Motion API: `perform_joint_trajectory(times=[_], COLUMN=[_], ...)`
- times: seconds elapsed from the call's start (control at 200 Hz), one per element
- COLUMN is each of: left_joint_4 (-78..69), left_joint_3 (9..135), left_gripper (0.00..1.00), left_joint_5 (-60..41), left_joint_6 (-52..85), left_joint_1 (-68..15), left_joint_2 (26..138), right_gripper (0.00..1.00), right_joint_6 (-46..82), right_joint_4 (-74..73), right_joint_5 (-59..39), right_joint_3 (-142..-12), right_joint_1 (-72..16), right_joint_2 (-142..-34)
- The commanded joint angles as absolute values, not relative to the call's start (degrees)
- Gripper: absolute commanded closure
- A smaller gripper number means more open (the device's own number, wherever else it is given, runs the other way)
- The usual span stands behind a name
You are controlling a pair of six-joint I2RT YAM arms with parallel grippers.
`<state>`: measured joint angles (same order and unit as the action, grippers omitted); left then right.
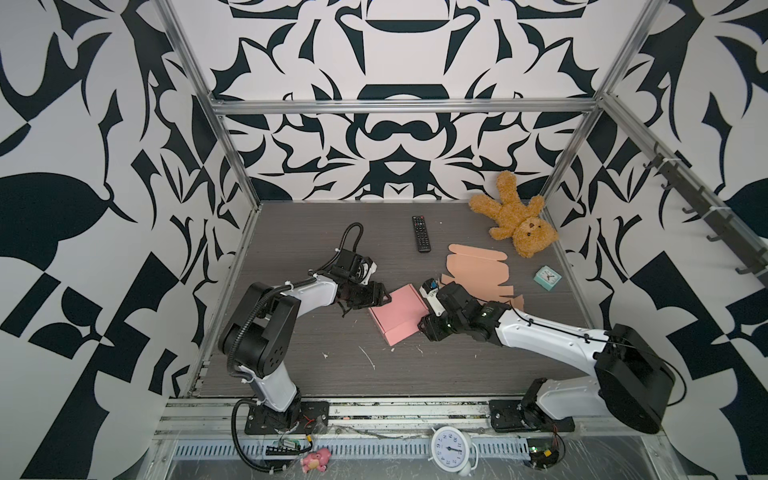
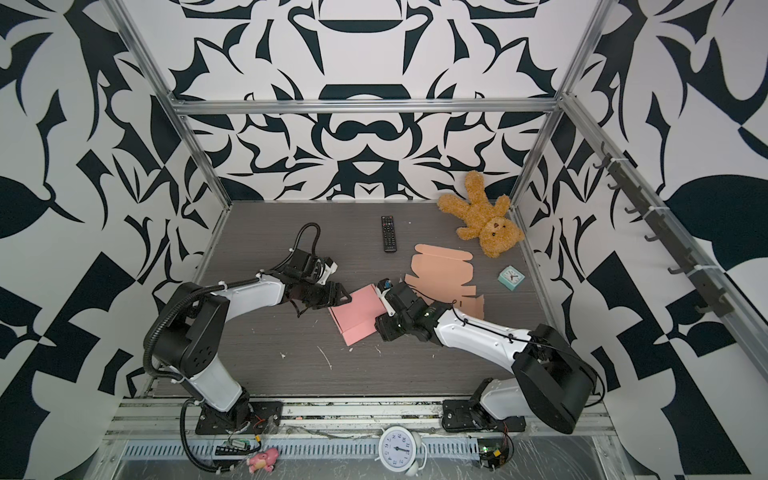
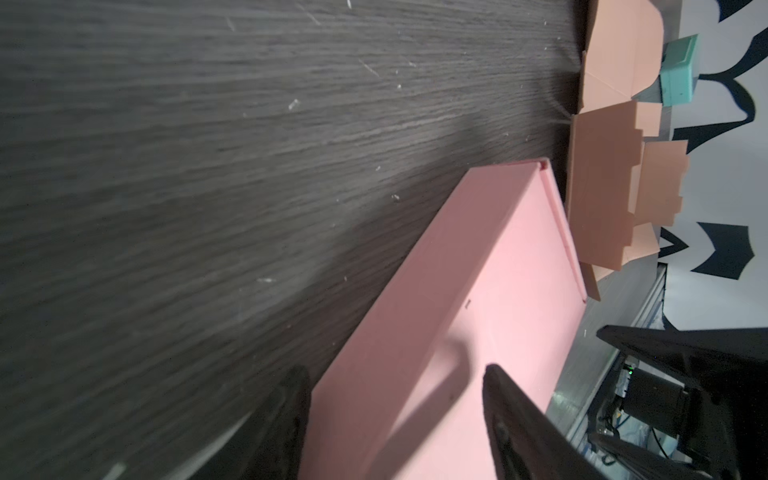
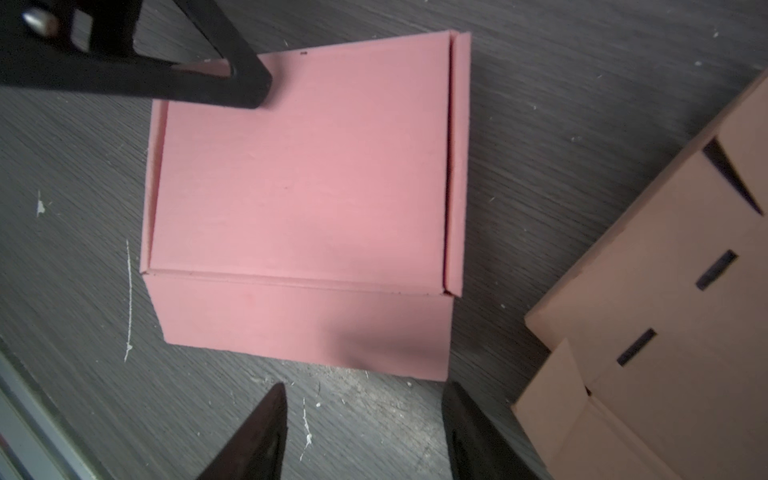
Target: Fold the paper box
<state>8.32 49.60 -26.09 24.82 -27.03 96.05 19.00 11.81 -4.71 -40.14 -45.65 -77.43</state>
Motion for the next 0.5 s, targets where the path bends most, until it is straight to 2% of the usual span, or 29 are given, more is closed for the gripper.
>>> perform_joint_trajectory(times=[0.0,0.495], left_joint_4=[6.43,6.09], left_joint_3=[46.66,39.26], left_gripper=[0.32,0.34], left_joint_5=[-27.29,-24.15], left_joint_6=[26.74,31.48], left_joint_1=[-27.94,-34.83], left_joint_2=[91.94,82.97], right_gripper=[0.39,0.44], right_joint_6=[18.31,17.92], right_joint_4=[11.87,11.34], right_joint_5=[-3.6,-1.66], right_joint_3=[-40.85,-40.17], right_joint_1=[-46.01,-46.04], right_joint_2=[-76.52,-79.25])
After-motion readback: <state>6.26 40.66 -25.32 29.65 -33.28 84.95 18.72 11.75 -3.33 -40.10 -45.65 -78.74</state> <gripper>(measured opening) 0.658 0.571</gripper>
